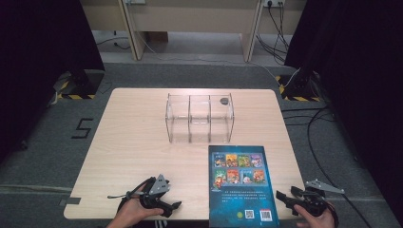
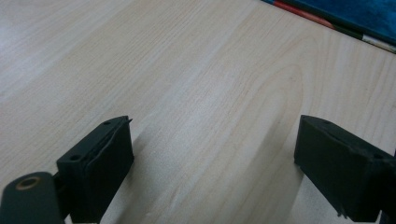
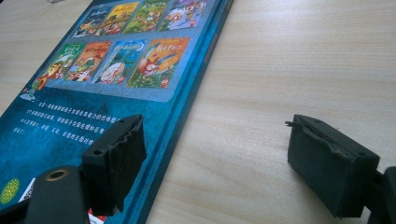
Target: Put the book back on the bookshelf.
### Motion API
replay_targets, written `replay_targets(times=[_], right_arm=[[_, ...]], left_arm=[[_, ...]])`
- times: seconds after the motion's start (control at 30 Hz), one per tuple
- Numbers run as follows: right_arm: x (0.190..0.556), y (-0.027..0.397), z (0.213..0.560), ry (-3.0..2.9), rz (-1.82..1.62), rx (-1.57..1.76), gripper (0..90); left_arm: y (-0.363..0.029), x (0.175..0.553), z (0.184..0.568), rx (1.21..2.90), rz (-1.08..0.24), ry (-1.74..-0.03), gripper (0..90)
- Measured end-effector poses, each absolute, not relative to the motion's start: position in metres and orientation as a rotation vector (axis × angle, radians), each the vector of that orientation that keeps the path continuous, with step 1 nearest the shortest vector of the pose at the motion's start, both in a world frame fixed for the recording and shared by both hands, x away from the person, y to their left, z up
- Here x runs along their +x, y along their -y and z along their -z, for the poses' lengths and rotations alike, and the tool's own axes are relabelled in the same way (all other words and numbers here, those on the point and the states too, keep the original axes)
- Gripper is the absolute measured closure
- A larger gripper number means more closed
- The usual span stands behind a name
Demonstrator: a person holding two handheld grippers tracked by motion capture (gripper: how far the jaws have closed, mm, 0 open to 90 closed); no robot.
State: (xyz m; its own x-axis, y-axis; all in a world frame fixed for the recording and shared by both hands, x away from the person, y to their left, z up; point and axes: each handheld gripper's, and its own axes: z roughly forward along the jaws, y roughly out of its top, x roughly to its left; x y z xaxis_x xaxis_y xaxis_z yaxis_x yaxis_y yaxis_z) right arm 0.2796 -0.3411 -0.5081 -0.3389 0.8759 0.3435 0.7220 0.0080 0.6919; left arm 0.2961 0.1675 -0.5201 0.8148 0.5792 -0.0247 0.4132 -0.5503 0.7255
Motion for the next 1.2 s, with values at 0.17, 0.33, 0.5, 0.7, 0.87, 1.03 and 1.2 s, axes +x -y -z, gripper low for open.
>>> replay_targets(times=[0.17,0.33,0.5,0.7,0.87,1.03,1.2], right_arm=[[0.28,0.34,0.508,-2.096,-1.235,1.678,20.1],[0.281,0.339,0.508,-2.099,-1.245,1.676,20.1],[0.282,0.337,0.508,-2.108,-1.246,1.676,20.4],[0.287,0.333,0.508,-2.12,-1.255,1.67,20.8],[0.297,0.326,0.508,-2.142,-1.263,1.649,21.3],[0.304,0.318,0.509,-2.159,-1.284,1.635,21.9],[0.32,0.301,0.509,-2.192,-1.286,1.611,22.8]], left_arm=[[-0.168,0.296,0.52,2.231,-0.279,-0.725,10.6],[-0.167,0.296,0.52,2.232,-0.278,-0.724,10.5],[-0.167,0.297,0.52,2.233,-0.278,-0.723,9.9],[-0.166,0.297,0.52,2.236,-0.276,-0.721,8.9],[-0.165,0.298,0.521,2.234,-0.277,-0.721,7.6],[-0.164,0.298,0.521,2.235,-0.275,-0.718,6.8],[-0.164,0.298,0.521,2.238,-0.275,-0.717,6.7]])
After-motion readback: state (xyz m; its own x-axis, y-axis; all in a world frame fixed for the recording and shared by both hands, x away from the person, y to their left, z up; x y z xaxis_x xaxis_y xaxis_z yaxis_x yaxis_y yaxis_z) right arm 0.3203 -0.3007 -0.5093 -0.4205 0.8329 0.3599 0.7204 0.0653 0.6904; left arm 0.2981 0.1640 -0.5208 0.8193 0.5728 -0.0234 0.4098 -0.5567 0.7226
